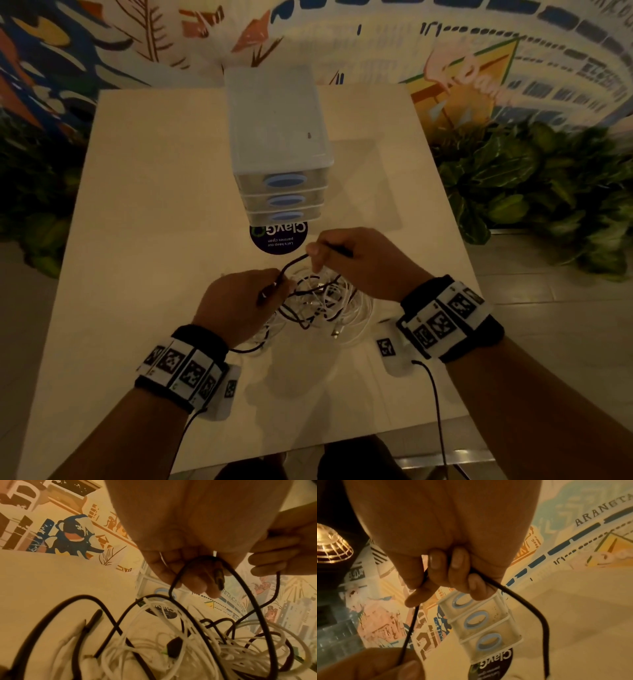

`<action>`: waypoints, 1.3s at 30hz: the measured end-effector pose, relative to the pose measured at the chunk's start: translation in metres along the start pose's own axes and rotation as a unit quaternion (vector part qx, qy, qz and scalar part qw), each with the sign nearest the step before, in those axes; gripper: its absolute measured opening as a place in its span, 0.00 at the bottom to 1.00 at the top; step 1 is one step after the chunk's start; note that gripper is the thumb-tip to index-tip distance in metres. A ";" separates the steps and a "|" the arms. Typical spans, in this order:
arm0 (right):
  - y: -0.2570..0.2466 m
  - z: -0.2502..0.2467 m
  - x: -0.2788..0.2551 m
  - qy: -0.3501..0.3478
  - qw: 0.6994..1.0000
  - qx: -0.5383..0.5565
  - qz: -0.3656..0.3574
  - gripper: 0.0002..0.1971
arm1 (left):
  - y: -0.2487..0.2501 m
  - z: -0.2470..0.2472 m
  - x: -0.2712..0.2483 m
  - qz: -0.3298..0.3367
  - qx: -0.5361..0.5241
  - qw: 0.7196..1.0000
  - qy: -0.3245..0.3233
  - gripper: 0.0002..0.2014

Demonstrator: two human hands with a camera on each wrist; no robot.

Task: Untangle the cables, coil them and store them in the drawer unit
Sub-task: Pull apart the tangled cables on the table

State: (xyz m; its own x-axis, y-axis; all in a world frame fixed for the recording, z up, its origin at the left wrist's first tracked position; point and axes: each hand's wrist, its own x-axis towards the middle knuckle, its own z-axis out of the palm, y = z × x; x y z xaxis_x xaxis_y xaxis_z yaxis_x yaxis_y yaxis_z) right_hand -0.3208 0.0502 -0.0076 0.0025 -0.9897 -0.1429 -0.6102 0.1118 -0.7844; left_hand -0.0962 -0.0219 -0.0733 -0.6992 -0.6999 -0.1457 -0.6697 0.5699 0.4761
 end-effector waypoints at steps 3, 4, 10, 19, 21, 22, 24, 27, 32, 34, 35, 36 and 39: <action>0.012 -0.003 0.004 0.016 1.000 -0.005 0.010 0.19 | 0.004 -0.005 -0.002 0.007 -0.046 0.997 -0.055 0.13; 0.015 -0.005 0.005 0.027 1.000 -0.008 0.010 0.20 | 0.007 -0.006 -0.002 0.008 -0.048 0.996 -0.069 0.11; 0.032 -0.015 0.004 0.055 0.998 -0.035 0.021 0.16 | 0.010 -0.009 -0.003 -0.029 -0.046 0.997 -0.062 0.31; 0.044 0.012 0.002 0.145 0.982 -0.122 0.009 0.19 | 0.009 -0.007 -0.007 0.000 -0.032 0.999 -0.033 0.23; 0.038 0.017 0.005 0.154 0.980 -0.129 0.003 0.19 | 0.006 -0.002 -0.007 0.015 -0.013 0.999 -0.033 0.25; 0.034 0.017 0.006 0.152 0.981 -0.118 -0.006 0.18 | 0.005 -0.001 -0.007 -0.003 -0.011 0.998 -0.055 0.30; 0.026 0.015 0.007 0.119 0.990 -0.070 -0.026 0.15 | 0.006 0.000 -0.006 -0.041 -0.021 0.995 -0.083 0.38; 0.016 0.013 0.005 0.069 0.997 0.004 -0.038 0.13 | 0.009 -0.004 -0.001 -0.044 -0.068 0.996 -0.032 0.25; 0.029 0.002 0.006 0.103 0.992 0.004 -0.067 0.14 | 0.009 -0.015 0.008 -0.068 -0.213 0.969 0.105 0.09; 0.050 -0.001 0.005 0.120 0.991 -0.052 -0.030 0.17 | 0.008 -0.024 0.012 -0.082 -0.274 0.947 0.147 0.10; 0.061 -0.001 0.003 0.125 0.989 -0.076 -0.001 0.16 | 0.009 -0.028 0.013 -0.081 -0.289 0.941 0.157 0.11; 0.072 0.002 0.000 0.117 0.989 -0.090 0.035 0.14 | 0.008 -0.032 0.013 -0.075 -0.293 0.940 0.159 0.11; 0.091 0.015 -0.009 0.057 0.992 -0.054 0.103 0.08 | 0.009 -0.038 0.012 -0.057 -0.288 0.945 0.143 0.11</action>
State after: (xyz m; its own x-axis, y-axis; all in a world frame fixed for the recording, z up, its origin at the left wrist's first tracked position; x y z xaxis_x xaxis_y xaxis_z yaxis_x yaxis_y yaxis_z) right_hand -0.3644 0.0702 -0.0863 -0.2166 -0.9514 -0.2190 -0.6696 0.3080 -0.6759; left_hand -0.1016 -0.0414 -0.0380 -0.4796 -0.8772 -0.0235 -0.4312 0.2123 0.8769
